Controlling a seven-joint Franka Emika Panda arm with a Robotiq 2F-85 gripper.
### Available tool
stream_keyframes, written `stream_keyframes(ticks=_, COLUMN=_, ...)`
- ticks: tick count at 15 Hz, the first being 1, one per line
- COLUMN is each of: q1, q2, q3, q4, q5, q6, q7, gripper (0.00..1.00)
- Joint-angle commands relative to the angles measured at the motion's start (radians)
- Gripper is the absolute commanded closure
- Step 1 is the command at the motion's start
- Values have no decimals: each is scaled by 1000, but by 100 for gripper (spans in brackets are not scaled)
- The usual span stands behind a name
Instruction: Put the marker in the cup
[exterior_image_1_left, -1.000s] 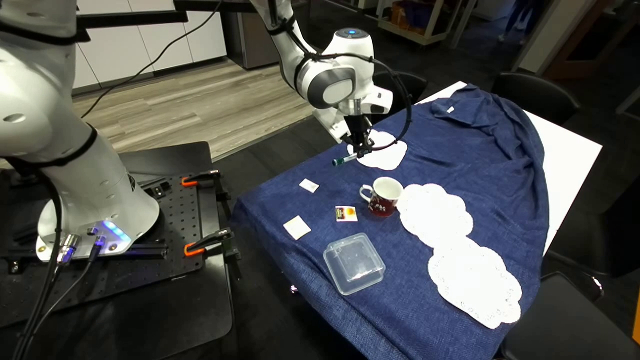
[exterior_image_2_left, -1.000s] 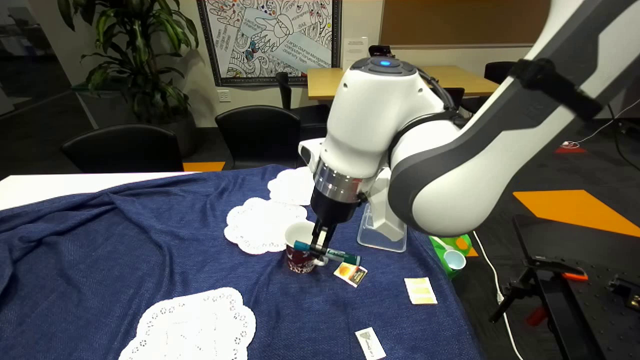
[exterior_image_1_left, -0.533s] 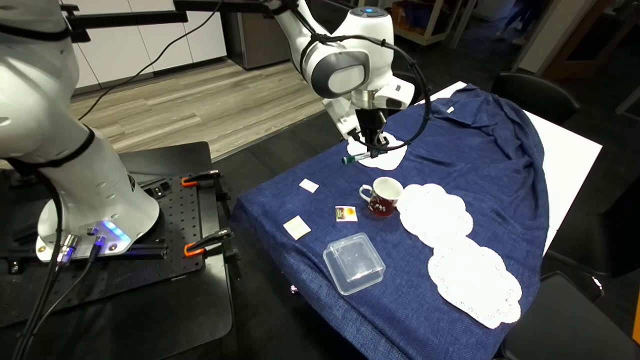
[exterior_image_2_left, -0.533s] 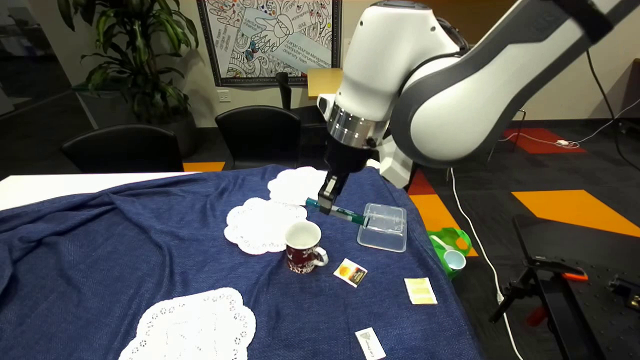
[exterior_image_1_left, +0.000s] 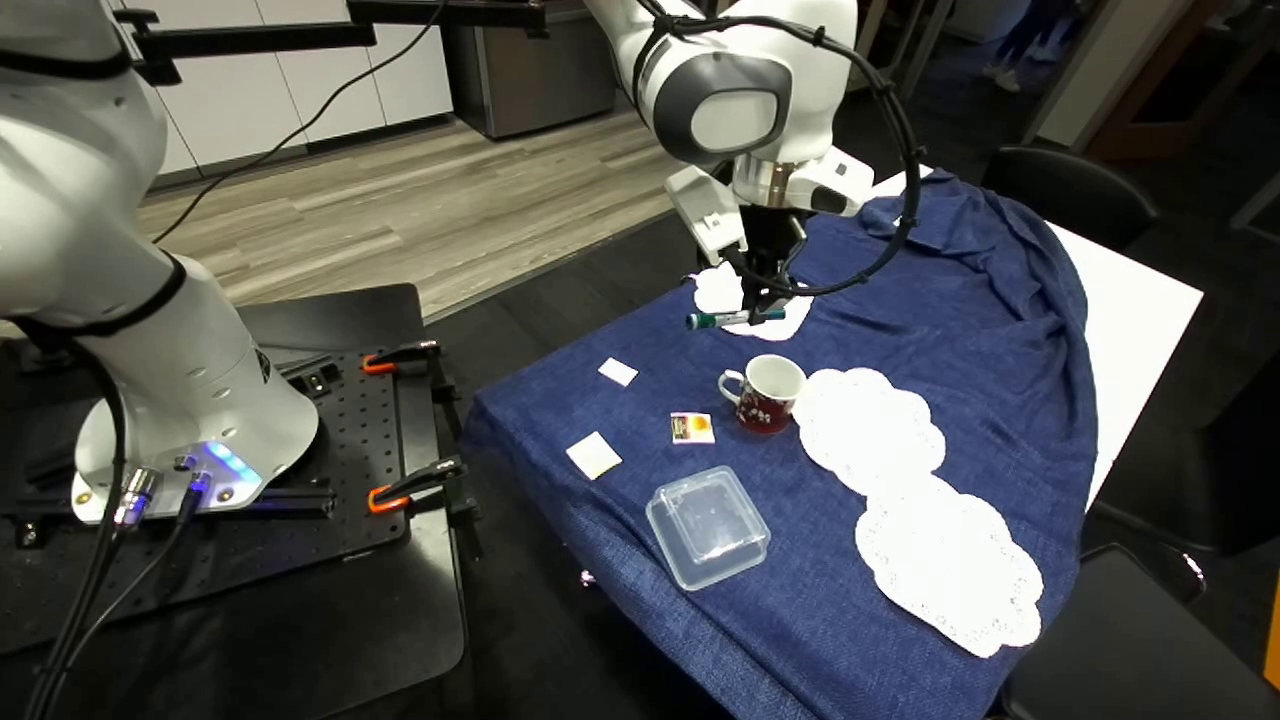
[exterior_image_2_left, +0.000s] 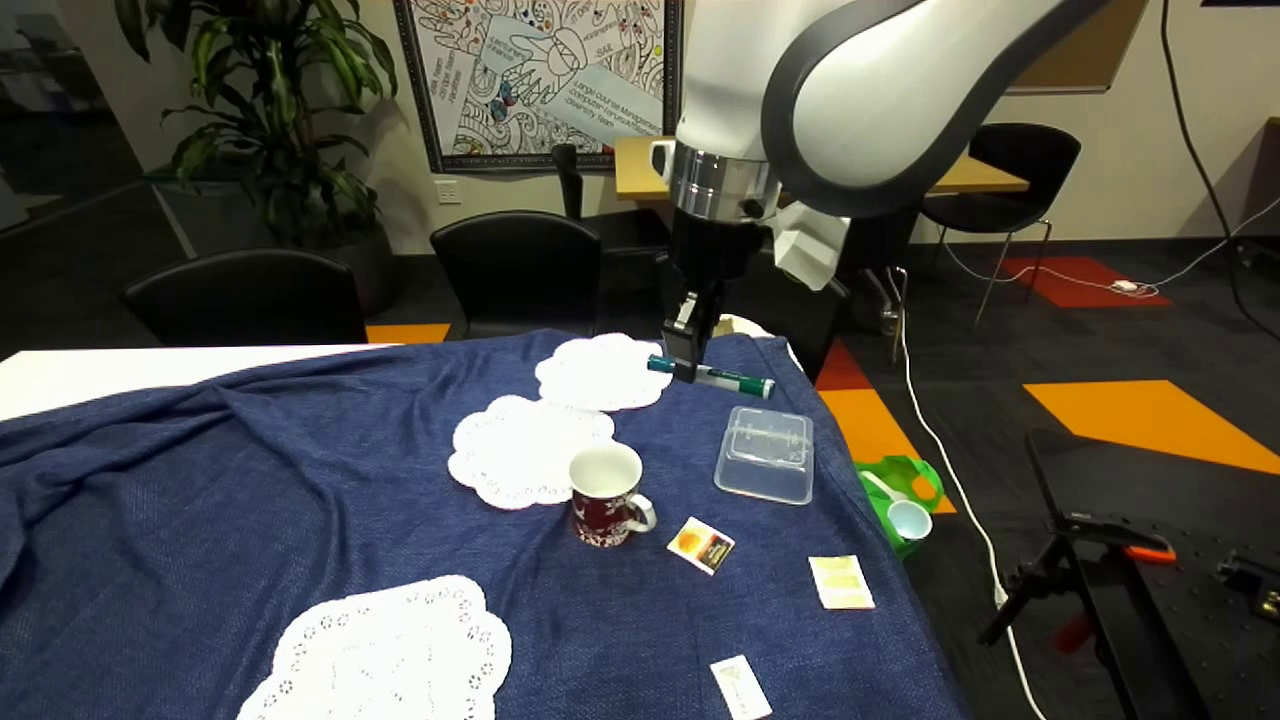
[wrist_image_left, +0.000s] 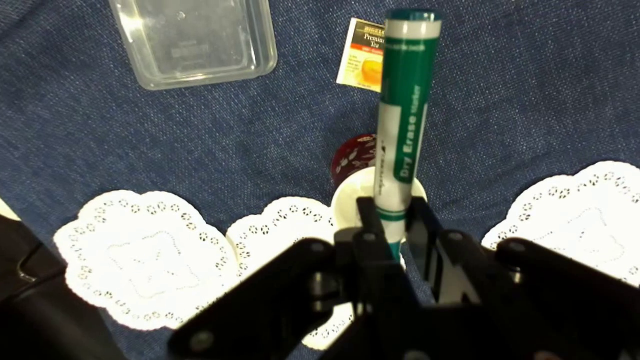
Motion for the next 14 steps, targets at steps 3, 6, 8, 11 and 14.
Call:
stream_keyframes(ticks=3, q1=8, q2=5, q3=-2, q4=2, q5=1, q6=-2, q7=0, gripper=81)
stream_keyframes(ticks=6, q1=-10, q2=10, q3=4, q4=14, q5=16, q6=-4, q7=-44, gripper=95)
stream_keyframes(ticks=8, q1=-33, q2=14, q3=17, q4=26, q5=44, q6=-12, q7=-110, gripper=95)
stream_keyframes(ticks=11, q1=-76, q2=19, q3=42, q4=41, q5=108, q6=-16, q7=-255, gripper=95)
stream_keyframes(ticks=14, q1=-130, q2=23, q3=82, q4=62, q5=214, q6=-17, q7=-440, gripper=95)
